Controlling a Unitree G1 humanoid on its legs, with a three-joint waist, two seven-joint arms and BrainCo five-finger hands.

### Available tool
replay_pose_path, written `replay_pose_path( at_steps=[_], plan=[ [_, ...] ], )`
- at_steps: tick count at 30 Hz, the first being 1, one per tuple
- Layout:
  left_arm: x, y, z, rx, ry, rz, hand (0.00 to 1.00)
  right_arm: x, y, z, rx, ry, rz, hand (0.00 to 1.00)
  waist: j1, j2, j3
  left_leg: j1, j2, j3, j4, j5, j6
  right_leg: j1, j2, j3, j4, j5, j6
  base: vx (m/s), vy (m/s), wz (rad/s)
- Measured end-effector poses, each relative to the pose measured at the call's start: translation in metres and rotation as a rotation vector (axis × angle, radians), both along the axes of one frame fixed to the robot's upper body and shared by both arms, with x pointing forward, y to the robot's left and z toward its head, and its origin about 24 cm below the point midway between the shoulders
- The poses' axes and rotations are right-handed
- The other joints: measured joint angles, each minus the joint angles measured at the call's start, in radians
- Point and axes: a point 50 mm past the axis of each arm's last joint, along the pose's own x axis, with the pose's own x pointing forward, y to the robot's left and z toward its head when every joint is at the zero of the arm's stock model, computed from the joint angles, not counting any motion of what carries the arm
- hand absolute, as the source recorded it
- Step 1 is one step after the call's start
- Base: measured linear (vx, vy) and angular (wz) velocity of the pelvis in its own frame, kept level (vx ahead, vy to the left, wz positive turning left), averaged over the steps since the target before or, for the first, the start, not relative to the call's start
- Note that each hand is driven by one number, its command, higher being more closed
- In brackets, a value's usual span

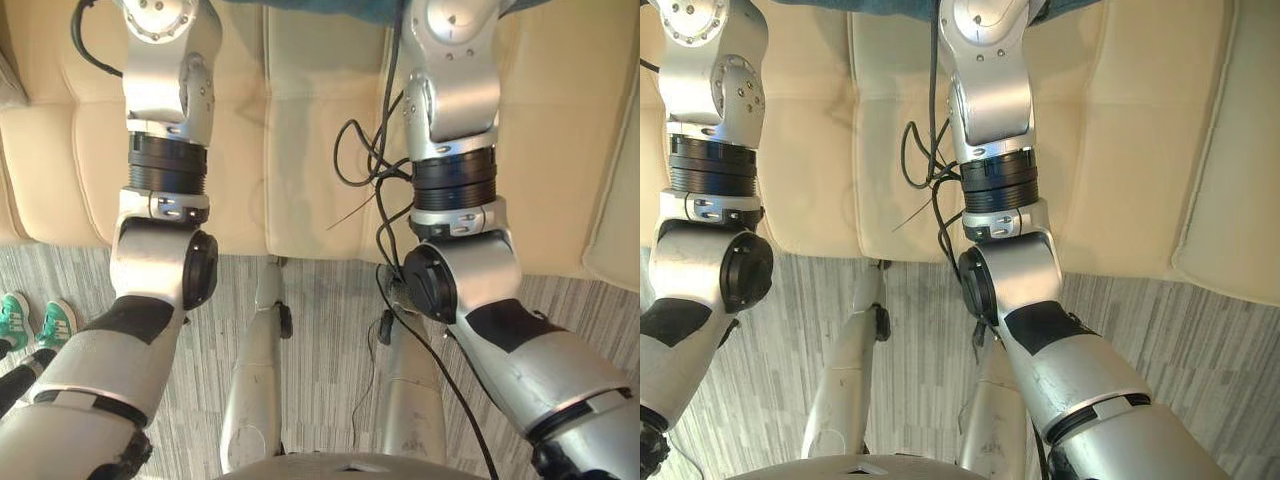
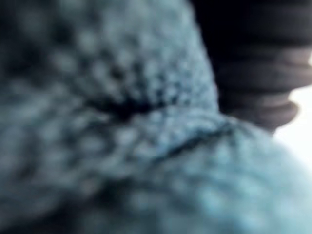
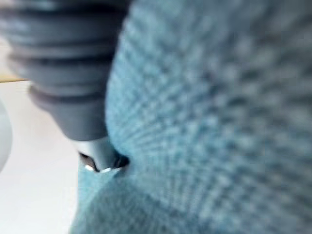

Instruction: Pick up cushions and gather them together orderly.

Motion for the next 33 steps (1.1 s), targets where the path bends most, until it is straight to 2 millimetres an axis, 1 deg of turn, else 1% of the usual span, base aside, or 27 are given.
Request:
replay_pose_path(
  at_steps=[2,5,7,9,10,11,12,13,14,15,16,17,18,19,20,21,22,24,25,28,30,31,32,33],
  plan=[
    [0.001,0.006,0.0,-0.01,0.008,0.006,0.0,0.005,-0.002,-0.003,0.022,0.015,0.036,0.0,-0.002,0.0,0.003,-0.027,-0.001,0.0,0.0,0.008,0.009,-0.027,-0.001,-0.001,0.005,-0.003,-0.005,0.0,-0.054,0.02],
    [0.005,0.019,-0.002,-0.017,0.038,0.011,0.0,0.018,-0.001,-0.011,-0.012,0.081,0.068,0.0,-0.004,0.0,0.05,-0.059,-0.004,0.002,0.0,0.015,0.017,-0.067,-0.002,0.006,0.017,-0.005,-0.008,-0.03,-0.075,-0.03],
    [0.011,0.032,-0.012,-0.065,0.085,0.014,0.0,0.025,-0.002,-0.019,-0.04,0.117,0.086,0.0,-0.01,-0.001,0.067,-0.117,-0.006,0.002,0.0,0.027,0.031,-0.122,-0.002,0.007,0.019,0.001,-0.008,-0.04,-0.075,-0.03],
    [0.013,0.039,-0.02,-0.09,0.104,0.018,0.0,0.025,-0.002,-0.018,-0.057,0.108,0.095,0.0,-0.017,0.0,0.095,-0.138,-0.011,0.002,0.001,0.029,0.033,-0.142,-0.006,0.008,0.023,0.006,-0.006,-0.02,-0.047,0.09],
    [0.016,0.042,-0.032,-0.107,0.123,0.003,0.0,0.018,-0.008,-0.011,-0.058,0.062,0.082,0.0,-0.024,-0.002,0.118,-0.152,-0.02,0.004,0.001,0.031,0.036,-0.158,-0.016,0.011,0.032,0.01,0.002,-0.01,-0.041,0.15],
    [0.016,0.042,-0.037,-0.115,0.124,0.0,0.0,0.015,-0.01,-0.009,-0.055,0.046,0.078,0.0,-0.026,-0.005,0.126,-0.152,-0.024,0.005,0.001,0.031,0.036,-0.16,-0.019,0.013,0.035,0.01,0.002,-0.01,-0.072,0.26],
    [0.014,0.044,-0.054,-0.132,0.129,-0.006,0.0,0.009,-0.017,-0.008,-0.054,0.013,0.069,0.0,-0.034,-0.014,0.135,-0.152,-0.034,0.004,0.0,0.031,0.036,-0.173,-0.029,0.026,0.064,-0.002,0.012,0.01,-0.07,0.25],
    [0.013,0.044,-0.062,-0.138,0.132,-0.008,0.0,0.007,-0.02,-0.009,-0.051,0.004,0.061,0.0,-0.036,-0.014,0.136,-0.152,-0.039,0.003,0.0,0.03,0.035,-0.178,-0.035,0.029,0.078,-0.017,0.01,0.01,-0.081,0.3],
    [0.011,0.044,-0.075,-0.158,0.136,-0.008,0.0,0.006,-0.026,-0.013,-0.048,0.002,0.047,0.0,-0.035,-0.015,0.135,-0.152,-0.041,0.005,0.0,0.01,0.012,-0.188,-0.036,0.037,0.101,-0.03,0.012,0.01,-0.085,0.21],
    [0.008,0.047,-0.087,-0.188,0.133,0.002,0.0,0.004,-0.03,-0.016,-0.043,-0.004,0.037,0.0,-0.032,-0.017,0.137,-0.152,-0.039,0.006,0.0,-0.033,-0.013,-0.196,-0.036,0.041,0.115,-0.037,0.019,0.0,-0.12,0.12],
    [0.006,0.05,-0.094,-0.202,0.136,0.011,0.0,0.002,-0.032,-0.016,-0.037,-0.012,0.032,0.0,-0.03,-0.024,0.141,-0.152,-0.038,0.009,-0.001,-0.053,-0.018,-0.2,-0.036,0.046,0.117,-0.036,0.02,-0.01,-0.127,0.08],
    [0.005,0.054,-0.105,-0.218,0.147,0.027,0.0,-0.002,-0.035,-0.017,-0.027,-0.029,0.031,0.0,-0.029,-0.029,0.144,-0.153,-0.037,0.013,-0.001,-0.084,-0.05,-0.204,-0.036,0.052,0.114,-0.033,0.024,-0.01,-0.137,0.04],
    [0.003,0.057,-0.115,-0.233,0.165,0.042,0.0,-0.004,-0.038,-0.02,-0.015,-0.035,0.033,0.0,-0.027,-0.031,0.145,-0.153,-0.035,0.018,0.0,-0.099,-0.067,-0.205,-0.035,0.052,0.11,-0.032,0.022,-0.01,-0.112,0.02],
    [0.001,0.059,-0.119,-0.246,0.165,0.048,0.0,-0.004,-0.039,-0.023,-0.008,-0.033,0.041,0.0,-0.027,-0.031,0.145,-0.152,-0.032,0.023,0.0,-0.096,-0.064,-0.205,-0.032,0.051,0.111,-0.032,0.021,0.0,-0.142,-0.17],
    [-0.003,0.062,-0.124,-0.271,0.157,0.06,0.0,-0.004,-0.04,-0.028,-0.002,-0.027,0.046,0.0,-0.026,-0.031,0.145,-0.148,-0.023,0.033,0.0,-0.049,-0.023,-0.204,-0.02,0.049,0.116,-0.034,0.02,0.01,-0.146,-0.26],
    [-0.006,0.065,-0.127,-0.294,0.145,0.076,0.0,-0.003,-0.043,-0.032,0.013,-0.017,0.045,0.0,-0.035,-0.031,0.145,-0.147,-0.019,0.037,0.0,-0.017,0.024,-0.204,-0.014,0.05,0.125,-0.042,0.015,0.01,-0.147,-0.23],
    [-0.007,0.065,-0.126,-0.301,0.136,0.075,0.0,-0.003,-0.045,-0.034,0.022,-0.015,0.044,0.0,-0.038,-0.031,0.145,-0.146,-0.019,0.037,0.0,-0.008,0.033,-0.204,-0.014,0.049,0.127,-0.044,0.014,0.02,-0.148,-0.09],
    [-0.01,0.066,-0.124,-0.327,0.11,0.066,0.0,-0.005,-0.053,-0.036,0.047,-0.019,0.041,0.0,-0.051,-0.031,0.145,-0.137,-0.016,0.039,0.0,0.004,0.043,-0.198,-0.011,0.05,0.128,-0.044,0.013,0.02,-0.15,-0.03],
    [-0.01,0.067,-0.126,-0.339,0.112,0.06,0.0,-0.004,-0.055,-0.039,0.053,-0.01,0.042,0.0,-0.055,-0.031,0.145,-0.121,-0.014,0.04,0.0,0.005,0.043,-0.184,-0.008,0.052,0.128,-0.045,0.012,0.02,-0.162,-0.07],
    [-0.012,0.071,-0.136,-0.35,0.124,0.066,0.0,0.0,-0.063,-0.055,0.057,0.03,0.031,0.0,-0.062,-0.032,0.145,-0.037,-0.003,0.038,0.0,0.005,0.042,-0.107,0.004,0.051,0.136,-0.055,-0.001,0.01,-0.185,-0.08],
    [-0.018,0.074,-0.136,-0.343,0.097,0.076,0.0,-0.007,-0.069,-0.06,0.049,0.012,0.012,0.0,-0.065,-0.032,0.145,0.001,-0.003,0.036,0.0,0.006,0.041,-0.08,0.005,0.051,0.158,-0.071,-0.006,0.0,-0.165,0.05],
    [-0.025,0.079,-0.135,-0.321,0.064,0.09,0.0,-0.016,-0.077,-0.064,0.032,-0.008,-0.018,0.0,-0.07,-0.032,0.145,0.035,-0.003,0.034,0.0,0.006,0.041,-0.059,0.005,0.05,0.188,-0.091,-0.011,-0.01,-0.183,0.09],
    [-0.027,0.082,-0.135,-0.307,0.058,0.096,0.0,-0.018,-0.08,-0.066,0.023,-0.01,-0.028,0.0,-0.073,-0.033,0.145,0.047,-0.003,0.033,0.0,0.006,0.041,-0.049,0.005,0.049,0.197,-0.097,-0.013,-0.02,-0.206,0.14],
    [-0.031,0.088,-0.139,-0.276,0.062,0.114,0.0,-0.021,-0.088,-0.074,0.012,-0.001,-0.053,0.0,-0.083,-0.033,0.145,0.073,-0.003,0.032,0.0,0.005,0.04,-0.029,0.004,0.046,0.211,-0.117,-0.02,-0.02,-0.15,0.12]
  ],
)
